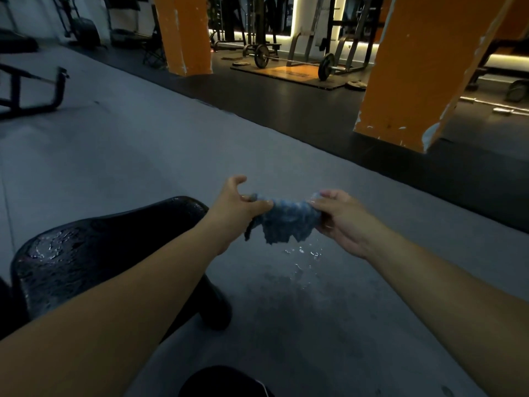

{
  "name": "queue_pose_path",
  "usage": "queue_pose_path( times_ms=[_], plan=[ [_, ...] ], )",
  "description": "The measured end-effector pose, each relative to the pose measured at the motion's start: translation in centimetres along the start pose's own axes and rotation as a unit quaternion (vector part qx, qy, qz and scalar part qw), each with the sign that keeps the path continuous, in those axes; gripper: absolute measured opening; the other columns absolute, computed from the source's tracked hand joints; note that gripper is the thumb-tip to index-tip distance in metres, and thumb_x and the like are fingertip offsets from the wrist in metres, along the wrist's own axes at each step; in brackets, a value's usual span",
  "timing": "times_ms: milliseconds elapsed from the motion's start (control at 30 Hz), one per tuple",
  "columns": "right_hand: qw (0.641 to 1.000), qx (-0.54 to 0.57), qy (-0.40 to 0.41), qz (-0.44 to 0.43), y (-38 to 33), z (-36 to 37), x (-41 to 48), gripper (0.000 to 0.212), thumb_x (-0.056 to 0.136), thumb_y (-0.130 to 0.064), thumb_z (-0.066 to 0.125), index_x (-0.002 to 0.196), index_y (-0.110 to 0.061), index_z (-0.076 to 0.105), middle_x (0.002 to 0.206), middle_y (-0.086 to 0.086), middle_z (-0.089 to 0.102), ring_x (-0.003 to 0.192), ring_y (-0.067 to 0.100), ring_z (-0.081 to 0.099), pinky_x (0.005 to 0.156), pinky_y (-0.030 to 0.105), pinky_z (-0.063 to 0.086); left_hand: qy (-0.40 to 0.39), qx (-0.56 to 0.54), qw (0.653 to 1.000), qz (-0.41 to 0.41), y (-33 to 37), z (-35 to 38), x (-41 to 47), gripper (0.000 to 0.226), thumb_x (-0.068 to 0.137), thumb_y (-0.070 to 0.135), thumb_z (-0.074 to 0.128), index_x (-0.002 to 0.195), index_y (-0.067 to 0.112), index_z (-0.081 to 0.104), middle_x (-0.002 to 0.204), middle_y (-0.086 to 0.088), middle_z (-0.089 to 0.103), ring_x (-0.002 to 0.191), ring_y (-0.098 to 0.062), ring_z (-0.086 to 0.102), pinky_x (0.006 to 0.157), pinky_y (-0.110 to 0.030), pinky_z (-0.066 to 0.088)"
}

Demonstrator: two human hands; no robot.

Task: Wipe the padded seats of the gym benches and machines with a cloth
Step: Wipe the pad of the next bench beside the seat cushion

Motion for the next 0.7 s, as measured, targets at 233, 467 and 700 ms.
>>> queue_pose_path(
  times_ms=[233, 467, 700],
  plan=[
    [0.918, -0.368, -0.031, -0.147, -3.1, 2.3, -1.2, 0.064, 0.085, 0.001, 0.072, 0.142, -0.018, 0.050, 0.123, 0.011, 0.065, 0.100, 0.016, 0.066, 0.084, 0.025, 0.056, 0.003, 0.321, 0.938, 0.129, 2.0, -0.4, -0.6, 0.032, 0.086, 0.011, 0.070, 0.116, 0.021, 0.063, 0.101, 0.004, 0.065, 0.080, -0.009, 0.056, 0.059, -0.009, 0.040],
    [0.964, -0.242, -0.062, -0.086, -2.9, 4.1, -1.0, 0.046, 0.088, 0.014, 0.051, 0.125, -0.012, 0.060, 0.115, 0.016, 0.065, 0.095, 0.025, 0.065, 0.091, 0.038, 0.055, 0.017, -0.003, 0.999, 0.027, 1.1, -2.1, -1.0, 0.034, 0.076, 0.028, 0.076, 0.108, 0.021, 0.066, 0.108, -0.013, 0.070, 0.096, -0.033, 0.069, 0.085, -0.049, 0.057],
    [0.979, -0.141, -0.138, -0.058, -0.8, 10.8, 2.6, 0.069, 0.085, 0.022, 0.040, 0.143, -0.014, 0.049, 0.126, 0.014, 0.065, 0.107, 0.028, 0.069, 0.086, 0.041, 0.058, 0.085, 0.039, 0.995, 0.023, 0.5, -7.3, -2.4, 0.060, 0.089, -0.002, 0.067, 0.142, 0.018, 0.047, 0.126, -0.014, 0.056, 0.058, -0.012, 0.065, 0.050, -0.027, 0.054]
  ],
)
Point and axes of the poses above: each hand's wrist, its own x-axis towards the middle knuckle, its own z-axis out of the palm, y = z × x, the point moved 6 cm from there along x, towards the middle knuckle
